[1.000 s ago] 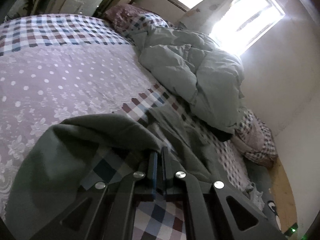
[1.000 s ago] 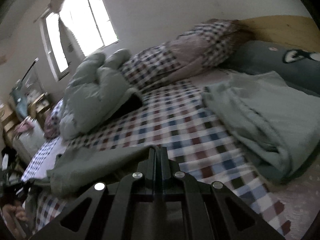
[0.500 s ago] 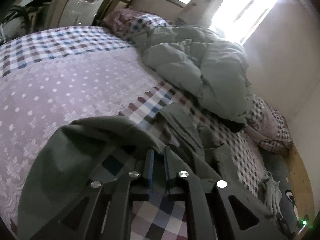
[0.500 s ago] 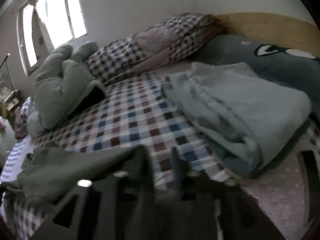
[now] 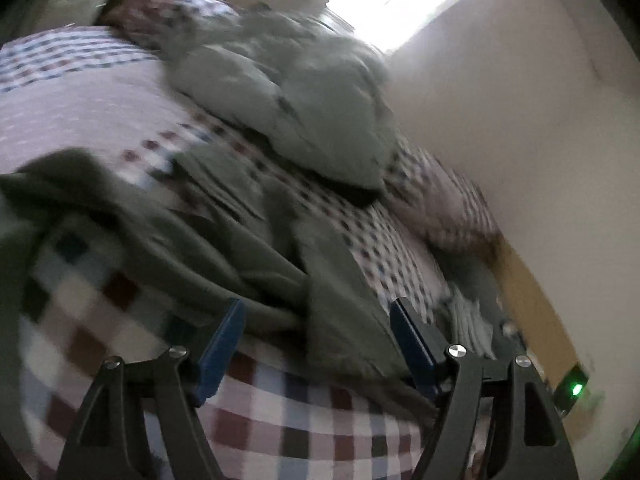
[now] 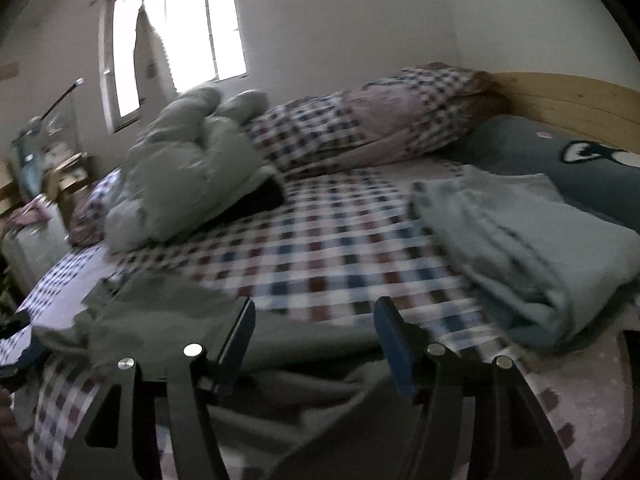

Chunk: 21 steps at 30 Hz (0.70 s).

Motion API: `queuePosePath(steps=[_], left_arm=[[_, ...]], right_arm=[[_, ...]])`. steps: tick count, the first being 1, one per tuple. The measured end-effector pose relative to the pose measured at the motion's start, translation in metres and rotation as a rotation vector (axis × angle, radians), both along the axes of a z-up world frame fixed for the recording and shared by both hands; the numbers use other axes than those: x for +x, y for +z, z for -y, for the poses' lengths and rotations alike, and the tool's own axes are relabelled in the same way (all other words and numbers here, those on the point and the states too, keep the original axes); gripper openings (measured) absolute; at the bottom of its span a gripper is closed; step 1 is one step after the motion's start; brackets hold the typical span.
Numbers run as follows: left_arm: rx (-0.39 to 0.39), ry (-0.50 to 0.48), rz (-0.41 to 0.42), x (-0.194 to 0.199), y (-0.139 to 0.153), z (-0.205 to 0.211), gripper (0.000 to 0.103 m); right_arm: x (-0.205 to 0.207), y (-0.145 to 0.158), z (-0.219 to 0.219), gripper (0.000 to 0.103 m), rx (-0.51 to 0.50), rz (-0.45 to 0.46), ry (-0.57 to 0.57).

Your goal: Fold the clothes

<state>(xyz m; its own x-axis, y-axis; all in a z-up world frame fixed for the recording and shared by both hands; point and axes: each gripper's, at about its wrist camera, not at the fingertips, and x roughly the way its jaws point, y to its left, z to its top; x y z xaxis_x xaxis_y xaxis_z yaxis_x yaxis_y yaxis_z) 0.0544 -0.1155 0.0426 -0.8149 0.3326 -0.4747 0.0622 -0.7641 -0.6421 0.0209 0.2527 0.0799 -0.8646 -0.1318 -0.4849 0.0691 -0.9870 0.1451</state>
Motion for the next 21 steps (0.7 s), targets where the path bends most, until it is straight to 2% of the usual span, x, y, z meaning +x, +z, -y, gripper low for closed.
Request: queuePosePath(steps=[3, 6, 10, 15, 21], left_arm=[[-0.009, -0.112, 0.022, -0.018, -0.007, -0.02, 0.079], [-0.007, -0.172, 0.049, -0.029, -0.02, -0.031, 0.079], [0.054, -0.175, 0.047, -0.034, -0.024, -0.026, 0.078], [0.159, -0.193, -0.003, -0.039, -0.017, -0.014, 0.078], [0.115, -0.201, 0.067, -0.057, -0.022, -0.016, 0.078]], right_arm=[[0.005, -0.003, 0.017, 0.065, 0.012, -0.009, 0.052], [0.009, -0.003, 0.029, 0.066, 0.03, -0.02, 0.09], [0.01, -0.005, 0.037, 0.067, 0.034, -0.016, 0.128], [0.009, -0.009, 0.045, 0.067, 0.039, -0.003, 0.165], [0.008, -0.011, 0.049, 0.067, 0.046, 0.004, 0.184]])
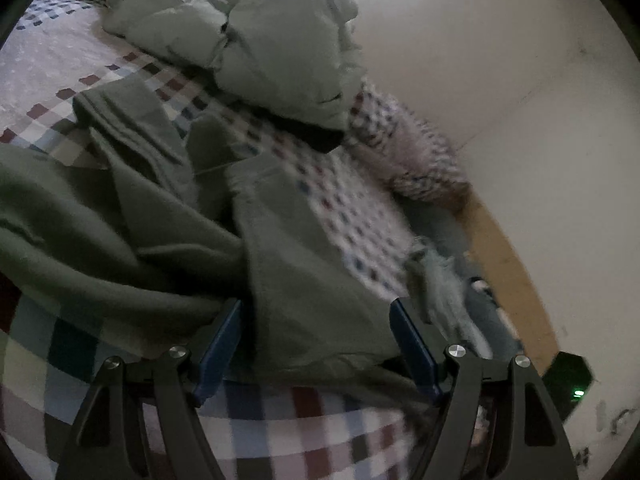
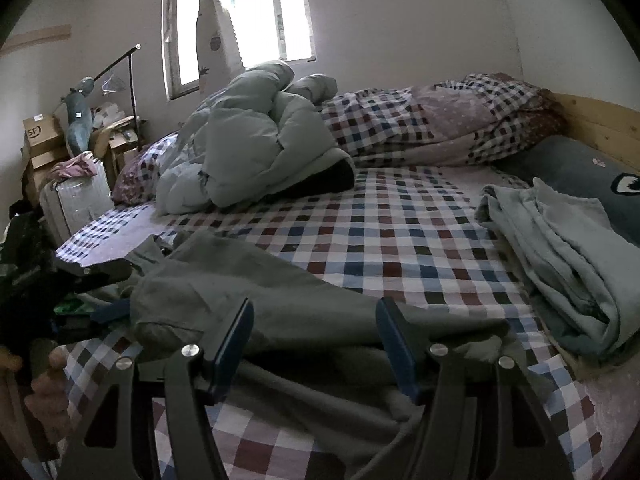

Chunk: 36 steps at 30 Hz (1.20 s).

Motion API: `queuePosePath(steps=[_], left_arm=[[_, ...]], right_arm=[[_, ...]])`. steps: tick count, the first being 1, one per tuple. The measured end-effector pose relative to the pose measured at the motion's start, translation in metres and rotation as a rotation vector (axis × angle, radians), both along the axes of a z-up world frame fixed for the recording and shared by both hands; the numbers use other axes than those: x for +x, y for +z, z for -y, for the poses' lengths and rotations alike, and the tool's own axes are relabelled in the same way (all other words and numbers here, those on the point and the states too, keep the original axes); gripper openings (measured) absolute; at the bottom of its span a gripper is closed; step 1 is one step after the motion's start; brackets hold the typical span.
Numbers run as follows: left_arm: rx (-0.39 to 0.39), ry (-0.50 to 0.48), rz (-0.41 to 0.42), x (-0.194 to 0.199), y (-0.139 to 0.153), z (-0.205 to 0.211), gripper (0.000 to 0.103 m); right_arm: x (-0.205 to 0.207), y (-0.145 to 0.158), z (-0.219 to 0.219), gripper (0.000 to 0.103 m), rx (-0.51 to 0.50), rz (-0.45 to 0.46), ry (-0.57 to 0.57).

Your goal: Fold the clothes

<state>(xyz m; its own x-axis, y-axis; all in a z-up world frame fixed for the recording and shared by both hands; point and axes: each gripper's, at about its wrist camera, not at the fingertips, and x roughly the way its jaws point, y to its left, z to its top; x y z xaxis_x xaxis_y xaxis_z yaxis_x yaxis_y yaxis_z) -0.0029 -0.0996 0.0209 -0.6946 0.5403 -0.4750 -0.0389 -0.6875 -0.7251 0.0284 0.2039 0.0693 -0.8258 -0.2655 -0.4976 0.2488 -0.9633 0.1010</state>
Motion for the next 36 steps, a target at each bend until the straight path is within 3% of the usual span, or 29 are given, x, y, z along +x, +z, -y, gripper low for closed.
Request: queuePosePath(steps=[5, 7, 11, 16, 22, 31, 36], left_arm=[[0.073, 0.004, 0.0, -0.003, -0.002, 0.006, 0.07], [0.093, -0.001, -0.003, -0.003, 0.0, 0.009, 0.054], [0.103, -0.019, 0.019, -0.006, -0.003, 0.01, 0.041], [0.132, -0.037, 0.041, -0.008, -0.007, 0.009, 0.016], [0.209, -0.112, 0.003, -0.007, 0.003, -0.003, 0.012], [0.174, -0.304, -0.074, 0.004, 0.032, -0.033, 0.012], [0.144, -0.396, -0.108, 0.01, 0.044, -0.052, 0.012]], right_arm=[[-0.001, -0.001, 0.002, 0.067, -0.002, 0.009, 0.014], [0.0, -0.002, 0.006, 0.067, 0.005, 0.006, 0.026], [0.005, -0.003, 0.018, 0.067, 0.031, -0.005, 0.066], [0.017, -0.007, 0.043, 0.067, 0.093, -0.037, 0.148], [0.041, -0.01, 0.075, 0.067, 0.192, -0.118, 0.249], [0.066, -0.019, 0.106, 0.067, 0.271, -0.194, 0.34], [0.07, -0.019, 0.111, 0.067, 0.244, -0.207, 0.337]])
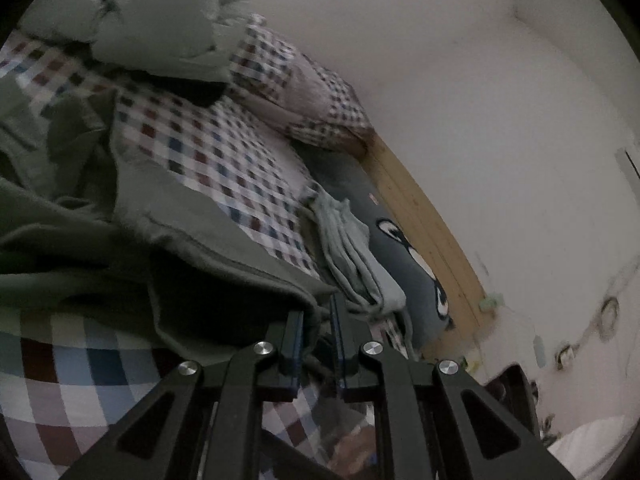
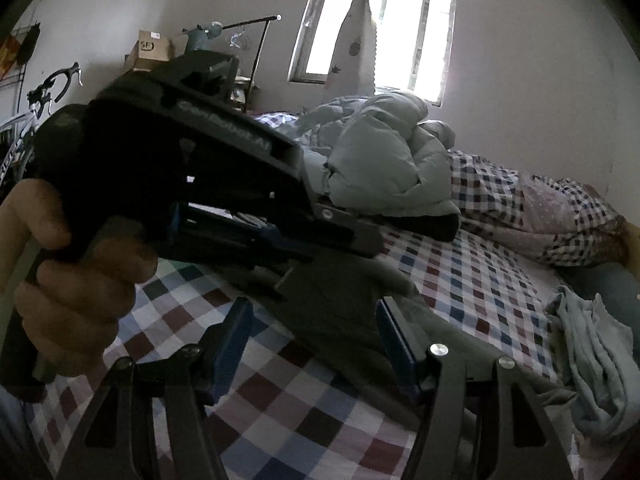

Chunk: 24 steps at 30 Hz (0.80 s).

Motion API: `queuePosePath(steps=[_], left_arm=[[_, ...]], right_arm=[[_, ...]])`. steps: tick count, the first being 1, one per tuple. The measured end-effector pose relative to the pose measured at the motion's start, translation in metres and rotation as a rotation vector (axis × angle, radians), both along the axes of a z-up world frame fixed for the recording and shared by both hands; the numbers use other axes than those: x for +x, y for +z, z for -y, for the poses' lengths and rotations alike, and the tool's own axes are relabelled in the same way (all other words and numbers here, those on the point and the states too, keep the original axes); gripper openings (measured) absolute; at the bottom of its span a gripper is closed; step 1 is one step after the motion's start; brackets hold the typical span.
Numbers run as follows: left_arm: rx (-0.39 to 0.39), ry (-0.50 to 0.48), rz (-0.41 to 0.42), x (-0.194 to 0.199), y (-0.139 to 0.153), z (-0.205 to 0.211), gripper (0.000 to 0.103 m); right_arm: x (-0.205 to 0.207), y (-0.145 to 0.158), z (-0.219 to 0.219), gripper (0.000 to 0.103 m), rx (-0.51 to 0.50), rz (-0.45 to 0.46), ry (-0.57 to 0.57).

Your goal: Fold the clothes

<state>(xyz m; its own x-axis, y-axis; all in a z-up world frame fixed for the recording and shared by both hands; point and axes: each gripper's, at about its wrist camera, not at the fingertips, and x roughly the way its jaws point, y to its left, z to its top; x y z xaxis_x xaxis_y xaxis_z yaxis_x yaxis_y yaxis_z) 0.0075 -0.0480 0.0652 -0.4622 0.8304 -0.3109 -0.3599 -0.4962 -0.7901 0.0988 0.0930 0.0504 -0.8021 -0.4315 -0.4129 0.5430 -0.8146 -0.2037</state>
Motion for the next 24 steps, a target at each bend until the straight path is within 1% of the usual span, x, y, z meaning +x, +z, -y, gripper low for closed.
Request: queuePosePath(steps=[5, 7, 9, 11, 13, 16, 18, 19, 20, 22, 23, 24], left_arm=[[-0.051, -0.079, -0.049, 0.01, 0.008, -0.02, 0.012], [-0.074, -0.084, -0.064, 0.013, 0.01, -0.024, 0.012], [-0.078, -0.088, -0.065, 0.014, 0.01, -0.025, 0.012], [-0.08, -0.089, -0.066, 0.015, 0.009, -0.026, 0.012], [-0.086, -0.088, -0.068, 0.015, 0.009, -0.027, 0.012], [-0.097, -0.084, -0.071, 0.015, 0.008, -0.028, 0.012], [-0.111, -0.083, -0.074, 0.015, 0.007, -0.029, 0.012], [-0.115, -0.082, -0.075, 0.015, 0.007, -0.029, 0.016], [-0.115, -0.08, -0.076, 0.015, 0.007, -0.028, 0.018], [-0.103, -0.062, -0.083, 0.015, 0.007, -0.024, 0.04], [-0.092, -0.054, -0.086, 0.015, 0.008, -0.022, 0.046], [-0.082, -0.044, -0.088, 0.015, 0.008, -0.02, 0.061]], right_arm=[[-0.005, 0.004, -0.005, 0.066, -0.067, 0.026, -0.026], [-0.009, 0.005, -0.008, 0.066, -0.094, 0.046, -0.036], [-0.012, 0.004, -0.011, 0.063, -0.112, 0.063, -0.043], [-0.013, 0.004, -0.012, 0.05, -0.124, 0.071, -0.06], [-0.016, 0.004, -0.014, 0.045, -0.139, 0.091, -0.068], [-0.02, 0.003, -0.018, 0.031, -0.16, 0.122, -0.087], [-0.022, 0.003, -0.019, 0.024, -0.165, 0.136, -0.092], [-0.023, 0.003, -0.02, 0.018, -0.168, 0.145, -0.094], [-0.025, 0.003, -0.021, 0.014, -0.172, 0.154, -0.096], [-0.028, 0.004, -0.025, 0.01, -0.181, 0.17, -0.102], [-0.029, 0.004, -0.028, 0.009, -0.184, 0.174, -0.106], [-0.03, 0.005, -0.03, 0.009, -0.187, 0.179, -0.111]])
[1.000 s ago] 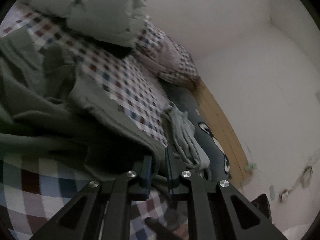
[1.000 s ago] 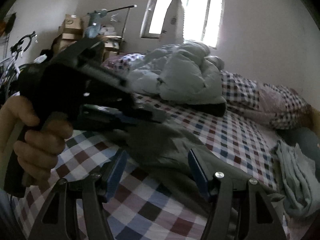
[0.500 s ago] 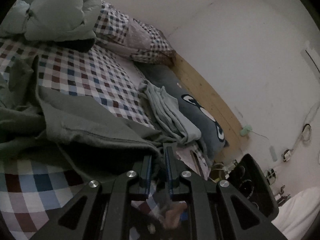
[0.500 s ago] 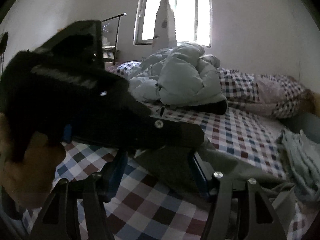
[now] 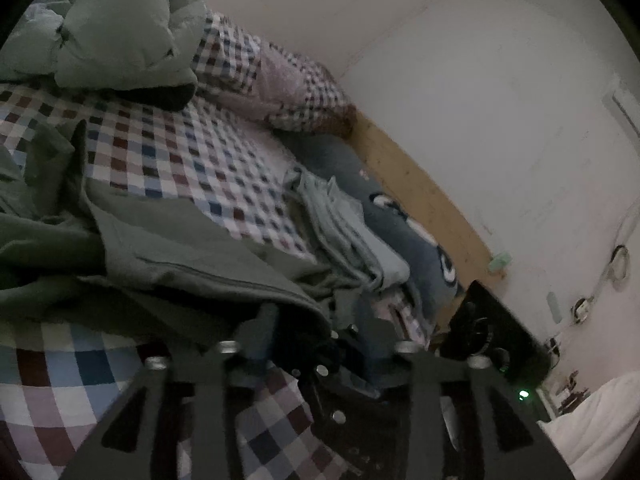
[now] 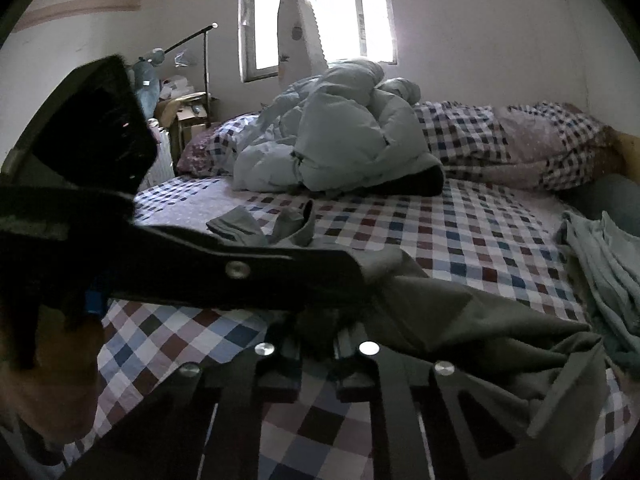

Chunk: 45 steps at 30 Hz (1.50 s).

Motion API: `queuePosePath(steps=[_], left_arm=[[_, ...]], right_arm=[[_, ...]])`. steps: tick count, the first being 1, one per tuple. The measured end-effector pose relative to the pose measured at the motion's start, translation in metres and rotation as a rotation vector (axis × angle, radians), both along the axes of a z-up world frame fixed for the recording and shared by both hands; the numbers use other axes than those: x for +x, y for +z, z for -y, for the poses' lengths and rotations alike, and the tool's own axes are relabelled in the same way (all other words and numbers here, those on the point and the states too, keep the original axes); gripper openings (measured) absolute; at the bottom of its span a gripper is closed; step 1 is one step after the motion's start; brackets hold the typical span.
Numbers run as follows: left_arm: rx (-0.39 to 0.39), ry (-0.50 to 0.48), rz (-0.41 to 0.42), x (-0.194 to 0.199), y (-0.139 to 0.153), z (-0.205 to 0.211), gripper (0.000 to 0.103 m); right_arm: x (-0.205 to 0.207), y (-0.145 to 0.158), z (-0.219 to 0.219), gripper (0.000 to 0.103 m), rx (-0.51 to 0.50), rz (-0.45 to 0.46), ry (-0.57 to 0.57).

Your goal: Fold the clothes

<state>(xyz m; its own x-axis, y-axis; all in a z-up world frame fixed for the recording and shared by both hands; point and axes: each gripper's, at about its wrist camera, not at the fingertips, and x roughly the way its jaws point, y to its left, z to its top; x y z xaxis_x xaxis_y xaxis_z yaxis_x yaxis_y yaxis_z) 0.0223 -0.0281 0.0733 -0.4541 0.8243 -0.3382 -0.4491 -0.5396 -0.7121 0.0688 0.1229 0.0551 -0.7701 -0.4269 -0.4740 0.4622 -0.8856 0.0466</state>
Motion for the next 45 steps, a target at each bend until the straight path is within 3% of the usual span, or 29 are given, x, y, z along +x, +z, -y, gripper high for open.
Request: queuePosePath(steps=[1, 4, 22, 35, 45], left_arm=[[0.008, 0.011, 0.002, -0.001, 0.0, 0.003, 0.066], [0.023, 0.046, 0.011, -0.003, -0.002, 0.012, 0.068], [0.049, 0.378, 0.111, -0.018, -0.028, 0.073, 0.069], [0.086, 0.511, 0.1, -0.013, -0.028, 0.096, 0.069], [0.044, 0.559, 0.12, -0.017, -0.033, 0.098, 0.069]], right_arm=[[-0.002, 0.001, -0.002, 0.008, -0.002, 0.005, -0.004], [-0.005, 0.005, -0.01, 0.007, -0.004, 0.005, -0.024], [-0.029, 0.031, -0.087, 0.007, -0.031, -0.031, -0.198], [-0.029, 0.052, -0.161, 0.006, -0.064, -0.07, -0.342], [-0.019, 0.049, -0.21, 0.006, -0.032, -0.039, -0.434]])
